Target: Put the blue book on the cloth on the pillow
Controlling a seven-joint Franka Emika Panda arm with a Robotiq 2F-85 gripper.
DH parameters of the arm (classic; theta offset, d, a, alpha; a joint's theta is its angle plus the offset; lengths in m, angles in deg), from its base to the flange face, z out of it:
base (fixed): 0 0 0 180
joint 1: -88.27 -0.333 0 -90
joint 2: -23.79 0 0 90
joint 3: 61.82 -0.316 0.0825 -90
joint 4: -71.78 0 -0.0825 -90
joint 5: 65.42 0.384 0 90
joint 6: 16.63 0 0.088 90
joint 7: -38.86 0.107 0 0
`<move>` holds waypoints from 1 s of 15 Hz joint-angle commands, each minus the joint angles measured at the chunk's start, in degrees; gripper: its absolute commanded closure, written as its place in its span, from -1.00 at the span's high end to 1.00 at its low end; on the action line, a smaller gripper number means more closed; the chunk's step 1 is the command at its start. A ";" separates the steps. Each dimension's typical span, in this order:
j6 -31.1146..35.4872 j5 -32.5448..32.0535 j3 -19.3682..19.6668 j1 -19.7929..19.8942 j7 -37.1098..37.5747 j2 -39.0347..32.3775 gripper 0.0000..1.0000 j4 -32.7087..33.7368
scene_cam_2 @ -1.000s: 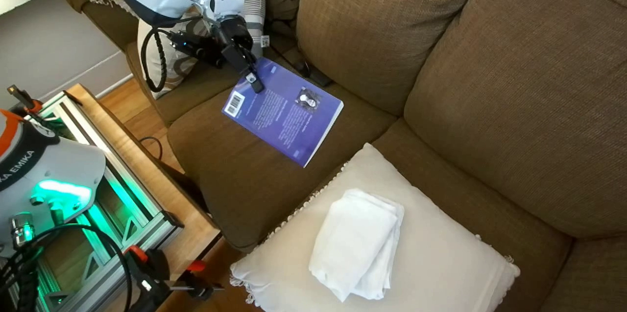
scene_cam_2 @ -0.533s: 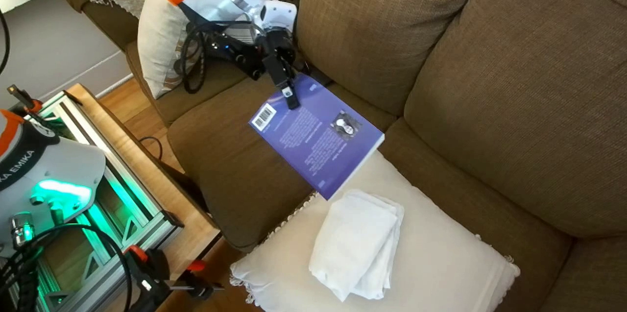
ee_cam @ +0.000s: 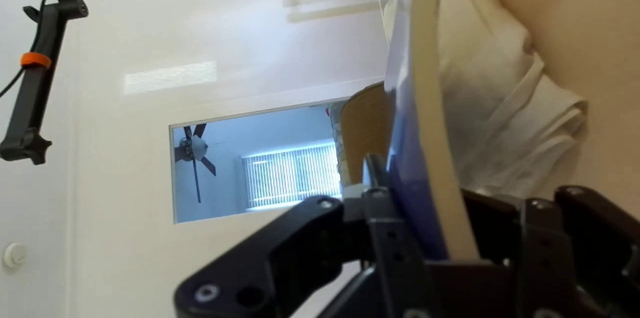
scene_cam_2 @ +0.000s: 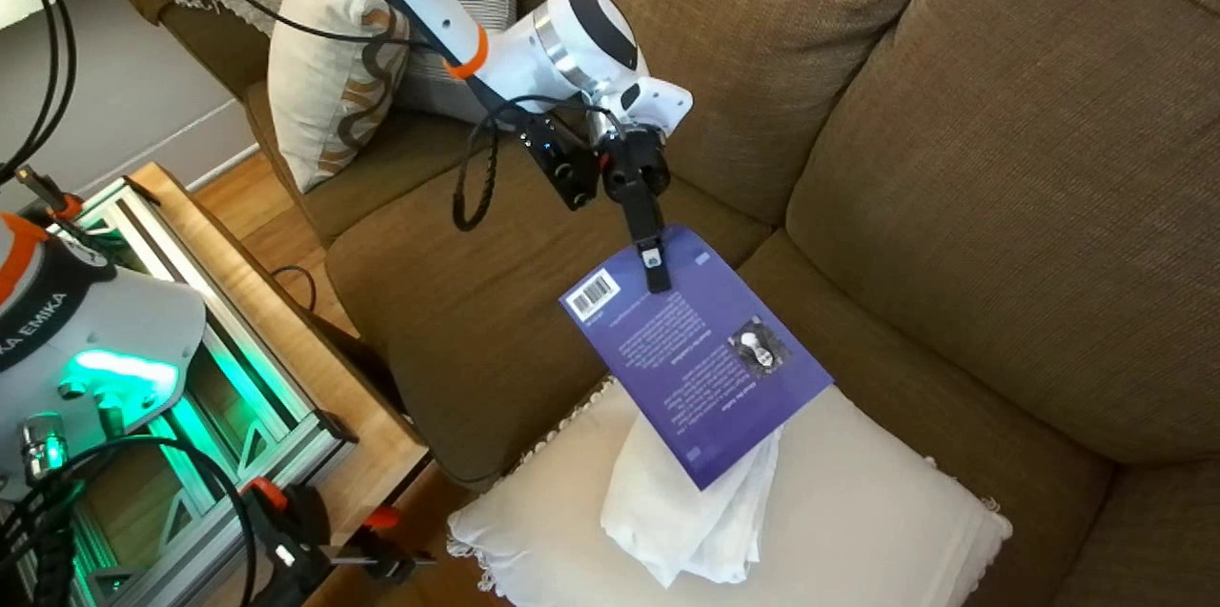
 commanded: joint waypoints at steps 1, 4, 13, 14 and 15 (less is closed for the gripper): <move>-0.92 1.19 -0.96 5.22 -4.30 -6.65 -0.94 7.79; -1.11 3.25 0.70 9.32 -6.63 -7.84 -0.94 10.07; -4.60 11.93 2.31 13.05 -9.87 -9.84 -0.11 16.36; -4.59 13.11 2.02 12.33 -9.12 -9.24 0.06 15.79; -4.25 14.23 1.79 11.52 -8.39 -8.63 0.20 15.23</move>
